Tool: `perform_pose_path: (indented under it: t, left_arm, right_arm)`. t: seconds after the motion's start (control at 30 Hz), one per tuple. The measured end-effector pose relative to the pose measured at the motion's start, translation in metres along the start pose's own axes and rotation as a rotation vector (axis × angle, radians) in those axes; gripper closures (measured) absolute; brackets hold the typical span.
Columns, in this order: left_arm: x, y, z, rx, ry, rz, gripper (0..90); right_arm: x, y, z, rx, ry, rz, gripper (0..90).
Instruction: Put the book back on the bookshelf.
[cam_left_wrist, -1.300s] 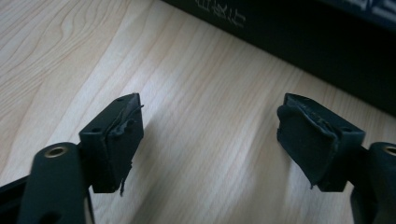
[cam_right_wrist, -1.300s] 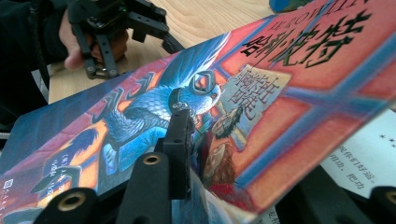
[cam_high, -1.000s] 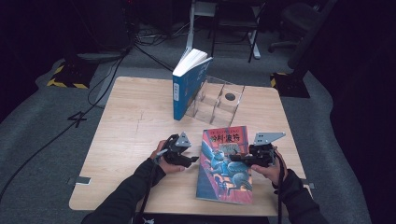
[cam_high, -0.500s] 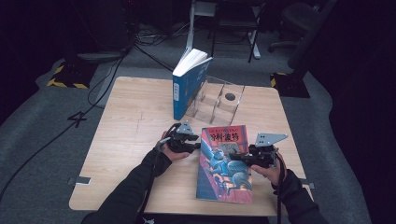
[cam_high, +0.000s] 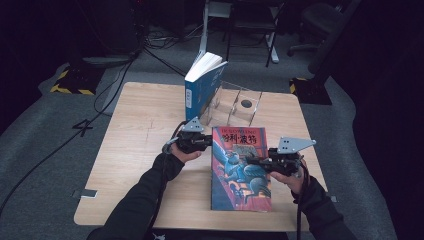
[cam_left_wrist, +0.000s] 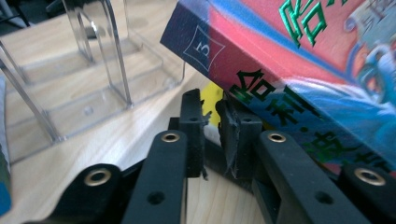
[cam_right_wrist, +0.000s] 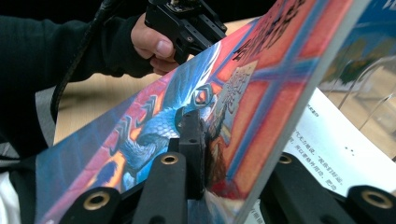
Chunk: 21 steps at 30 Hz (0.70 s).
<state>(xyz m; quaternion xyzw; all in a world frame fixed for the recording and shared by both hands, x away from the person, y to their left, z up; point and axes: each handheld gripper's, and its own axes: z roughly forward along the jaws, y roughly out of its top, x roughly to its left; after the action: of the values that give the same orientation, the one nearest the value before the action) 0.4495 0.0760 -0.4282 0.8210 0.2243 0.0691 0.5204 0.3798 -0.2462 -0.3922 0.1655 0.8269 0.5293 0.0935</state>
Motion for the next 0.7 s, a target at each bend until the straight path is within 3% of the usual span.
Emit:
perform_pose_path:
  t: [0.13,0.27,0.33,0.47,0.7]
  left_arm:
    - [0.001,0.014,-0.005,-0.025,0.007,0.014,82.0]
    - [0.002,0.035,-0.013,-0.062,0.027,0.033,86.9]
    - [0.002,0.039,-0.014,-0.069,0.036,0.044,87.8]
    - [0.0,0.049,-0.018,-0.096,0.038,0.055,89.4]
    - [-0.012,0.055,-0.022,-0.096,0.039,0.125,89.7]
  right_arm:
    - [0.0,0.008,-0.004,-0.021,-0.017,-0.017,78.4]
    - [-0.002,0.022,-0.007,-0.054,-0.06,-0.073,79.6]
    - [-0.002,0.024,-0.008,-0.062,-0.068,-0.081,79.8]
    - [0.0,0.025,-0.009,-0.099,-0.115,-0.152,80.6]
    - [0.001,0.017,-0.015,-0.117,-0.113,-0.173,78.1]
